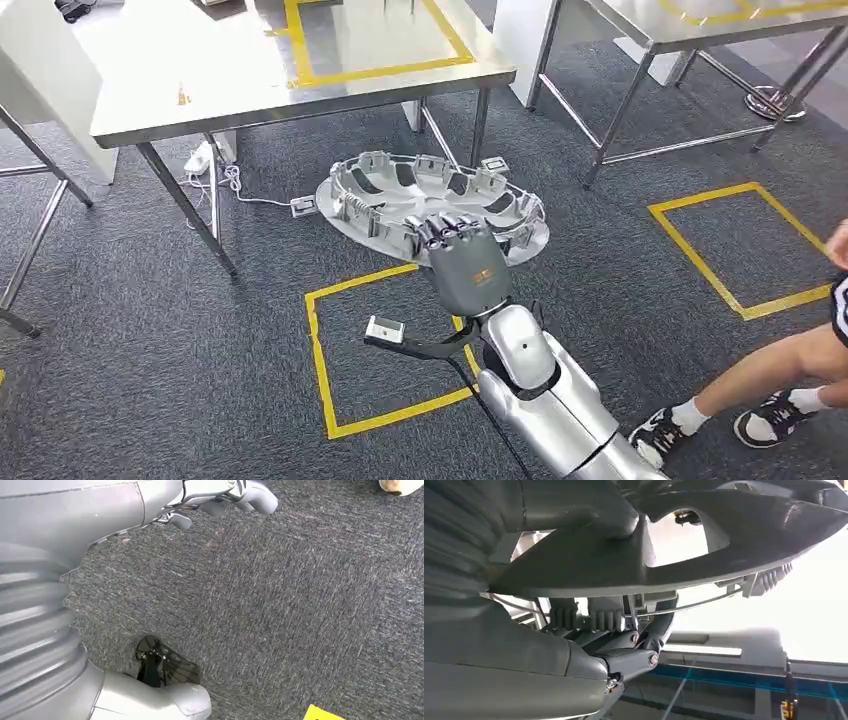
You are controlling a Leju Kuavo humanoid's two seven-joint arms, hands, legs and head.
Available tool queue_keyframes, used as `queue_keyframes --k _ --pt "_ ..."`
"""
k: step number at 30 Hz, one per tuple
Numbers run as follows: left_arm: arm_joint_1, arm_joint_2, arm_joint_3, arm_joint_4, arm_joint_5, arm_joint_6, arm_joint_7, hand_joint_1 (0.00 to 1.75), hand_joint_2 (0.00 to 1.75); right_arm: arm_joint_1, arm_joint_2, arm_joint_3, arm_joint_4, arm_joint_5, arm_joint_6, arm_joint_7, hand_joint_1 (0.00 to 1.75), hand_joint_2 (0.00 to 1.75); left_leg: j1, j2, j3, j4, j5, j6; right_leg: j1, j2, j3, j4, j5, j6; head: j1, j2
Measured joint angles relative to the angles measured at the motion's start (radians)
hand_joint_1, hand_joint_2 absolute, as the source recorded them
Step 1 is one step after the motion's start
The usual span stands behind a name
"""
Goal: Take the parts from the cabinet and place them on the table.
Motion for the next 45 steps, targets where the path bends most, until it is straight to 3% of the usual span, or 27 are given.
queue_keyframes --k 10,12,17,19,20,21,22,27,28,29,30,31,32,33,35,38,39,41,42,43,44,45 --pt "-0.002 0.000 0.000 0.000 0.013 -0.016 -0.032 0.00 1.75 -0.030 -0.007 -0.014 0.001 -0.026 0.000 -0.025 1.75 1.75 0.003 0.000 0.000 0.000 0.001 -0.001 0.000 0.000 -0.001 0.001 0.000 0.000 0.000 0.000" --pt "-0.002 0.000 0.000 0.000 0.014 -0.019 -0.033 0.00 1.75 -0.036 -0.011 -0.016 0.002 -0.040 -0.003 -0.038 1.75 1.75 -0.002 0.001 0.000 0.001 0.000 0.001 -0.002 0.000 -0.001 0.000 0.003 0.005 0.000 0.000" --pt "-0.002 0.000 0.000 0.000 0.023 -0.019 -0.032 0.00 1.75 -0.047 -0.016 -0.016 0.007 -0.055 -0.011 -0.050 1.75 1.75 -0.007 -0.001 -0.006 -0.001 -0.004 0.011 -0.007 -0.007 0.000 -0.004 0.002 0.015 -0.001 0.000" --pt "-0.002 0.001 0.001 0.000 0.023 -0.018 -0.030 0.00 1.75 -0.051 -0.016 -0.016 0.009 -0.057 -0.016 -0.051 1.75 1.75 0.000 -0.010 -0.006 -0.013 -0.010 0.030 -0.011 -0.006 0.006 0.017 0.018 0.027 0.000 0.000" --pt "-0.002 0.001 0.001 0.000 0.023 -0.018 -0.029 0.00 1.75 -0.052 -0.016 -0.016 0.011 -0.058 -0.016 -0.052 1.75 1.75 0.005 -0.015 0.013 -0.018 -0.002 0.032 -0.012 0.011 -0.001 0.022 0.008 0.031 0.000 0.000" --pt "-0.002 0.001 0.001 0.000 0.023 -0.016 -0.027 0.00 1.75 -0.056 -0.016 -0.016 0.013 -0.057 -0.016 -0.052 1.75 1.75 0.007 -0.019 0.018 -0.018 0.000 0.032 -0.019 0.049 -0.007 0.042 -0.011 0.033 0.002 0.000" --pt "-0.005 0.001 0.001 0.000 0.022 -0.016 -0.024 0.00 1.75 -0.060 -0.016 -0.016 0.016 -0.057 -0.019 -0.053 1.75 1.75 0.008 -0.024 0.018 -0.018 0.001 0.033 -0.023 0.070 -0.033 0.096 -0.047 0.037 0.003 0.000" --pt "-0.005 0.001 0.001 0.000 0.021 -0.016 -0.023 0.00 1.75 -0.061 -0.016 -0.016 0.018 -0.057 -0.019 -0.052 1.75 1.75 0.008 -0.026 0.018 -0.018 0.001 0.033 -0.024 0.073 -0.042 0.112 -0.057 0.038 0.003 0.000" --pt "-0.006 0.001 0.001 0.000 0.015 -0.016 -0.020 0.00 1.75 -0.065 -0.018 -0.016 0.025 -0.057 -0.019 -0.050 1.75 1.75 0.008 -0.033 0.018 -0.018 0.001 0.033 -0.025 0.078 -0.093 0.210 -0.104 0.042 0.003 0.000" --pt "-0.005 0.001 0.001 0.000 0.011 -0.016 -0.017 0.00 1.75 -0.066 -0.019 -0.016 0.035 -0.057 -0.019 -0.050 1.75 1.75 0.008 -0.042 0.018 -0.017 0.001 0.032 -0.026 0.078 -0.144 0.299 -0.132 0.045 0.003 0.000" --pt "-0.005 0.001 0.001 0.000 0.004 -0.016 -0.013 0.00 1.75 -0.073 -0.020 -0.016 0.048 -0.058 -0.019 -0.048 1.75 1.75 0.014 -0.060 0.024 -0.012 -0.007 0.020 -0.032 0.078 -0.100 0.170 -0.037 0.044 0.003 0.000" --pt "-0.005 0.001 0.001 0.000 0.002 -0.019 -0.013 0.00 1.75 -0.078 -0.020 -0.016 0.052 -0.058 -0.019 -0.048 1.75 1.75 0.017 -0.063 0.028 -0.009 -0.012 0.013 -0.034 0.078 -0.056 0.075 0.016 0.045 0.003 0.000" --pt "-0.005 0.001 0.001 0.000 -0.001 -0.022 -0.014 0.00 1.75 -0.082 -0.021 -0.016 0.056 -0.058 -0.019 -0.047 1.75 1.75 0.018 -0.065 0.028 -0.008 -0.017 0.005 -0.035 0.079 -0.031 0.013 0.030 0.045 0.003 0.000" --pt "-0.006 0.002 0.001 0.000 -0.007 -0.024 -0.015 0.00 1.75 -0.086 -0.022 -0.016 0.059 -0.058 -0.020 -0.044 1.75 1.75 0.017 -0.068 0.027 -0.007 -0.015 -0.005 -0.025 0.080 -0.042 0.007 -0.006 0.034 0.005 0.000" --pt "-0.004 0.002 0.001 0.000 -0.011 -0.027 -0.015 0.00 1.75 -0.087 -0.023 -0.016 0.060 -0.060 -0.021 -0.037 1.75 1.75 0.017 -0.068 0.030 -0.007 -0.013 -0.024 -0.021 0.081 -0.039 0.008 0.019 0.014 0.004 0.000" --pt "-0.006 0.002 0.000 0.000 -0.014 -0.031 -0.018 0.00 1.75 -0.086 -0.026 -0.016 0.060 -0.066 -0.021 -0.033 1.75 1.75 0.020 -0.064 0.022 0.020 -0.025 -0.039 -0.025 0.082 -0.017 0.002 0.017 -0.009 0.003 0.000" --pt "-0.007 0.002 0.000 0.000 -0.017 -0.031 -0.021 0.00 1.75 -0.086 -0.026 -0.017 0.060 -0.067 -0.021 -0.033 1.75 1.75 0.020 -0.062 -0.004 0.066 -0.048 -0.042 -0.026 0.081 -0.015 0.002 0.014 -0.014 -0.003 0.000" --pt "-0.007 0.002 0.000 0.000 -0.020 -0.031 -0.021 0.00 1.75 -0.082 -0.026 -0.017 0.060 -0.066 -0.021 -0.034 1.75 1.75 0.020 -0.061 -0.090 0.215 -0.112 -0.047 -0.022 0.082 -0.014 0.003 0.009 -0.021 -0.005 0.000" --pt "-0.005 0.002 0.000 0.000 -0.020 -0.031 -0.021 0.00 1.75 -0.081 -0.027 -0.017 0.060 -0.066 -0.021 -0.033 1.75 1.75 0.020 -0.061 -0.133 0.280 -0.131 -0.047 -0.020 0.083 -0.013 0.004 0.006 -0.024 -0.006 0.000" --pt "-0.004 0.002 0.000 0.000 -0.020 -0.031 -0.021 0.00 1.75 -0.080 -0.027 -0.017 0.060 -0.066 -0.021 -0.034 1.75 1.75 0.020 -0.061 -0.151 0.294 -0.121 -0.047 -0.018 0.084 -0.010 0.006 0.003 -0.025 -0.006 0.000" --pt "-0.003 0.002 0.000 0.000 -0.020 -0.031 -0.021 0.00 1.75 -0.079 -0.027 -0.017 0.060 -0.067 -0.021 -0.034 1.75 1.75 0.019 -0.061 -0.144 0.264 -0.092 -0.044 -0.017 0.086 -0.006 0.006 -0.001 -0.024 -0.006 0.000" --pt "-0.003 0.003 0.000 0.000 -0.020 -0.031 -0.021 0.00 1.75 -0.077 -0.028 -0.017 0.060 -0.067 -0.021 -0.034 1.75 1.75 0.019 -0.061 -0.120 0.198 -0.046 -0.040 -0.016 0.087 0.000 0.007 -0.006 -0.023 -0.007 0.000"
